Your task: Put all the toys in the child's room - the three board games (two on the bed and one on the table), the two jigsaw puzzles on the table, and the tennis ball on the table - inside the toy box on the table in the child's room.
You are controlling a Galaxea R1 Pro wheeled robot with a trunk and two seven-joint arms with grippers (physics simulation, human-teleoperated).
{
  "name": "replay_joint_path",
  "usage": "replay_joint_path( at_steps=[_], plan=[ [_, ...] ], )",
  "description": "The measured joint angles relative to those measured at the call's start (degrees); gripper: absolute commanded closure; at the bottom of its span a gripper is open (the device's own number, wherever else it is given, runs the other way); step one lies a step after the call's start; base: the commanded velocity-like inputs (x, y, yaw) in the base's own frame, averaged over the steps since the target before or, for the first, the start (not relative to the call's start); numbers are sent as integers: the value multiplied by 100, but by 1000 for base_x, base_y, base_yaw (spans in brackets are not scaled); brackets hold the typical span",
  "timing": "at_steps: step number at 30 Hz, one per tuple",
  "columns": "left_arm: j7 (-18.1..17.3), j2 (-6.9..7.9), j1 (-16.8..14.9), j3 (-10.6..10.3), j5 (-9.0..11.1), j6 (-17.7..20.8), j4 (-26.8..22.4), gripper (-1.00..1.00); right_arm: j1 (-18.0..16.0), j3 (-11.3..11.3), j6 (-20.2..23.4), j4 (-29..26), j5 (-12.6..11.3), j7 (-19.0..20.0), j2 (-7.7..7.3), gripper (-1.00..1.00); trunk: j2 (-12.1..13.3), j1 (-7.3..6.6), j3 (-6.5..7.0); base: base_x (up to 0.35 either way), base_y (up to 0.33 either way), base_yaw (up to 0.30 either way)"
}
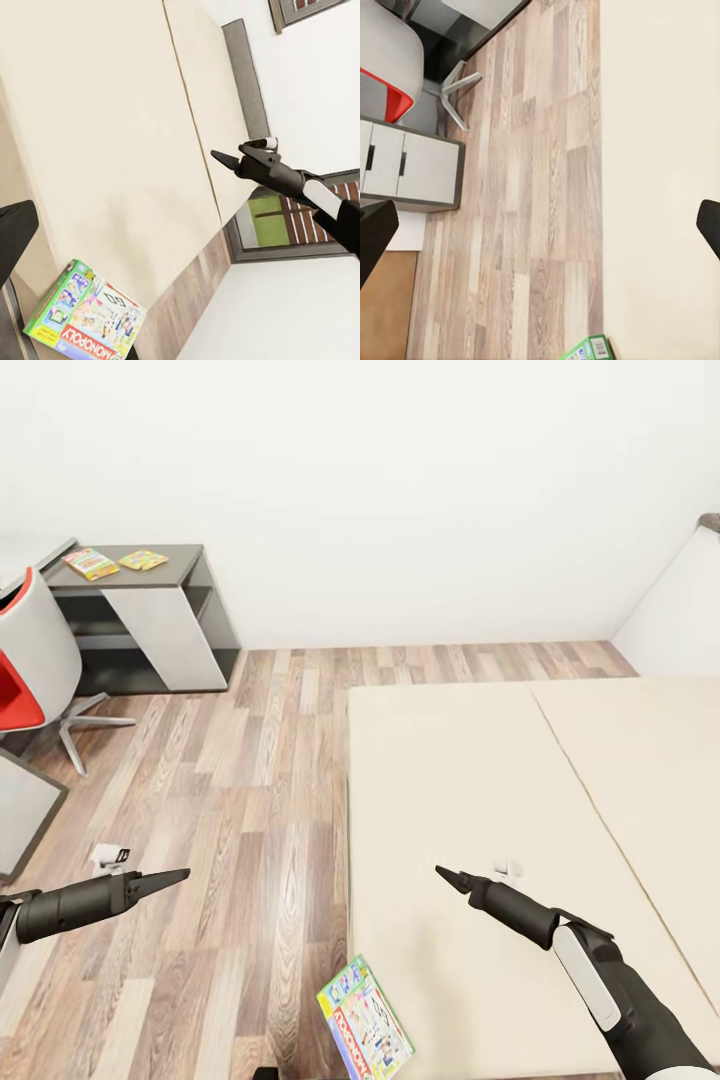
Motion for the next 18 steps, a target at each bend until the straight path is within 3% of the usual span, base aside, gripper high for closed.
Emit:
replay_joint_path(
  at_steps=[18],
  plan=[
    [0,0,0,2,-4,0,0,-100,0,0,0,2,1,-8,10,-100,0,0,171,0,0,0]
  ],
)
